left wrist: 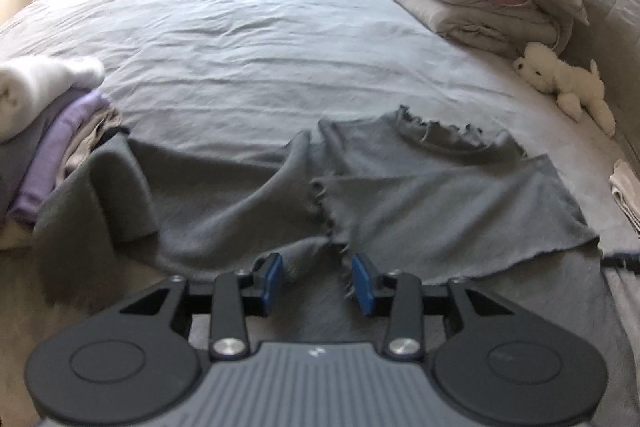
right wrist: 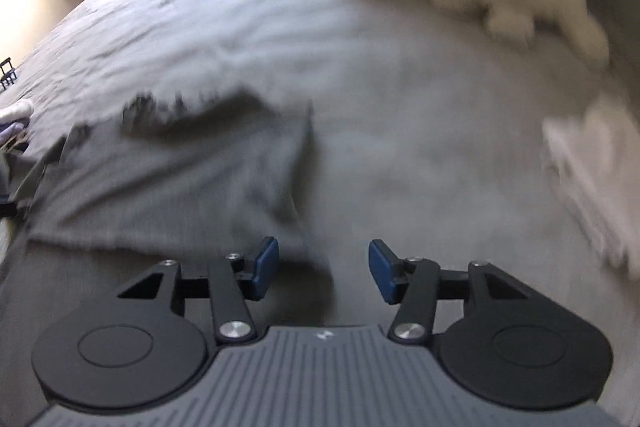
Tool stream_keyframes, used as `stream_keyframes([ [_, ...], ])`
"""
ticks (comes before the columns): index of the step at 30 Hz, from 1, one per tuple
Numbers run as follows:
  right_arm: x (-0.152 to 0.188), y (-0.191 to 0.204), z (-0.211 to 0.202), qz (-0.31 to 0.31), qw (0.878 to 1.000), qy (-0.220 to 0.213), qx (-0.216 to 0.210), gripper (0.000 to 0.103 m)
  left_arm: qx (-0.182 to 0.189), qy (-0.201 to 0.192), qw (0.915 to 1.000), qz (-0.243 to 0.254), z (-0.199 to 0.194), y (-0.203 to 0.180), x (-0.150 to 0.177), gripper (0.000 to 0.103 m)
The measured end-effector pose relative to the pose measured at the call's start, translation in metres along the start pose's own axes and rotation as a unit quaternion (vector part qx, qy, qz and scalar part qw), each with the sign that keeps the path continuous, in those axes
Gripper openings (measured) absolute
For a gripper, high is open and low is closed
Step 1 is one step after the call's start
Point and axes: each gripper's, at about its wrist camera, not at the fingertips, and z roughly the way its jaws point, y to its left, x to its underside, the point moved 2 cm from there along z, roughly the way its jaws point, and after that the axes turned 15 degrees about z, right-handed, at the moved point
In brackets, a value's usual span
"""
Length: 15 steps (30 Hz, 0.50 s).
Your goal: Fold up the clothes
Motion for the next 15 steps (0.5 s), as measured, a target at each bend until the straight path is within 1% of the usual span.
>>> stream_keyframes([
  [2,0.016,-0.013,-0.003,0.005,1.000,0.012,-0.006,0.054,-0.001,0.005,1.0000,-0.001,-0.007,0.004,0.009,0.039],
  [5,0.024,-0.021,-0.018,0.014,0.999,0.012,-0.026,0.055,0.006,0.007,0.9999,-0.007,-0.023,0.009,0.028,0.039],
  [7,0.029,-0.027,-0.029,0.029,0.999,0.009,-0.040,0.055,0.010,0.008,0.9997,-0.019,-0.036,0.010,0.044,0.039],
  [12,0.070,-0.039,-0.058,0.054,0.997,0.017,-0.047,0.055,0.024,0.009,0.9985,-0.049,-0.067,0.003,0.088,0.039],
  [15,0.095,-0.037,-0.078,0.051,0.996,0.018,-0.067,0.055,0.032,0.010,0.9972,-0.066,-0.085,-0.001,0.114,0.039],
])
